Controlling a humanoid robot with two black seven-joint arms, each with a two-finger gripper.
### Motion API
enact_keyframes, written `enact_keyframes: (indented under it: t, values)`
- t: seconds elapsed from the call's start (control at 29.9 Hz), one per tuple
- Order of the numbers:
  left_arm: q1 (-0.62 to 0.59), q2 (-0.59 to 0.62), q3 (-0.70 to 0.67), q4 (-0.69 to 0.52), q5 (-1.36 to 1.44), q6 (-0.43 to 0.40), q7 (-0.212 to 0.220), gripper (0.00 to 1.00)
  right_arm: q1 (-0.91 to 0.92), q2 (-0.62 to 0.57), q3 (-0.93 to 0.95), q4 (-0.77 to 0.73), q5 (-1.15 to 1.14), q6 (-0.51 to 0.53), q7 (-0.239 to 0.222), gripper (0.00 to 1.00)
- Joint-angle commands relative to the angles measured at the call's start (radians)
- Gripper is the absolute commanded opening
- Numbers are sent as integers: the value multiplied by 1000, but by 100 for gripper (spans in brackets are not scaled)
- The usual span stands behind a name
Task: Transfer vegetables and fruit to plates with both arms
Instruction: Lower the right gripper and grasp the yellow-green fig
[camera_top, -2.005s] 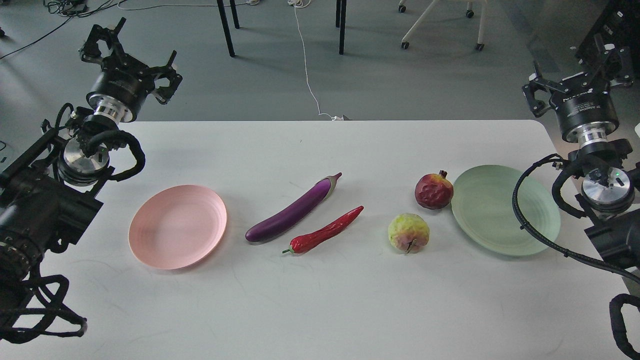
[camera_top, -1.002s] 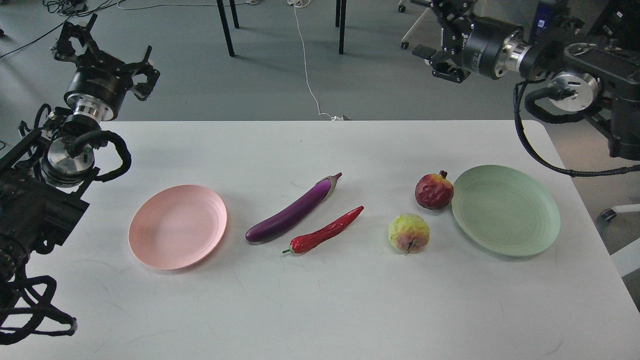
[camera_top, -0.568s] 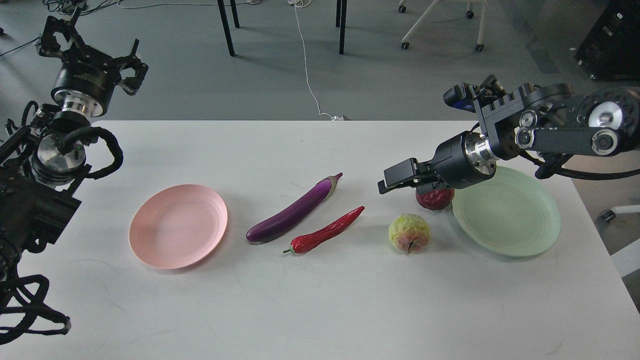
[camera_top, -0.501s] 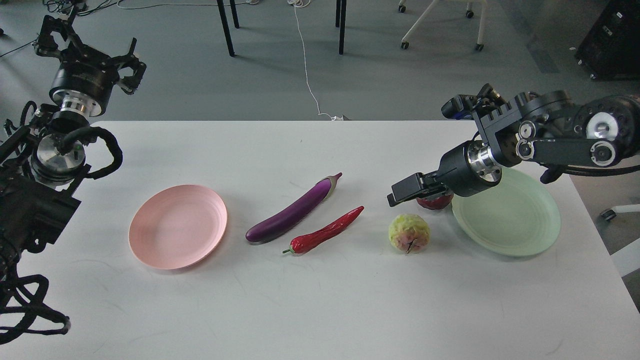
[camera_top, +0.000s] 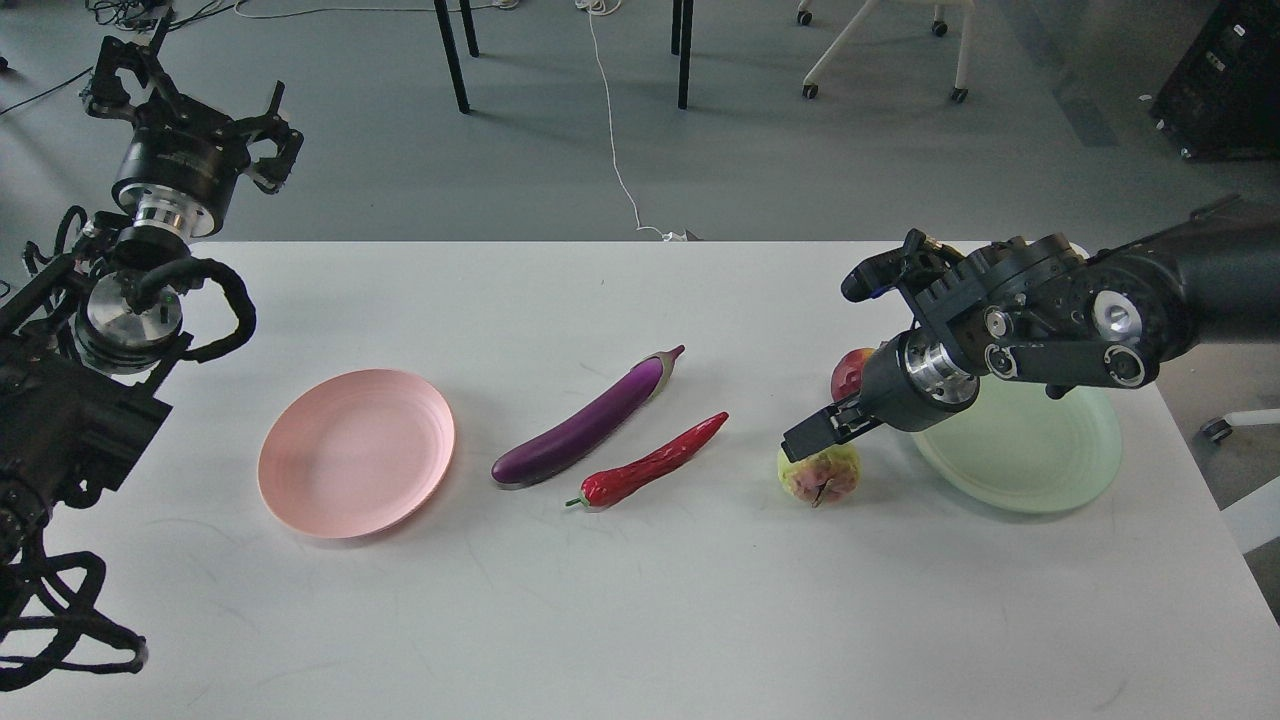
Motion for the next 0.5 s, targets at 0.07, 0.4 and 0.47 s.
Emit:
enact_keyframes:
  t: [0.07,0.4,0.47]
  values:
    - [0,-1,0,0,2,0,10,98,-15,62,-2,-37,1,-4,-3,96]
    - [17,-13,0,0,-1,3,2,98,-66,85,-59,-66,-2,-4,-11,85]
    - [17,-11,0,0,-2,3,2,98,-66,87,-59,-65,-2,-3,-11,78]
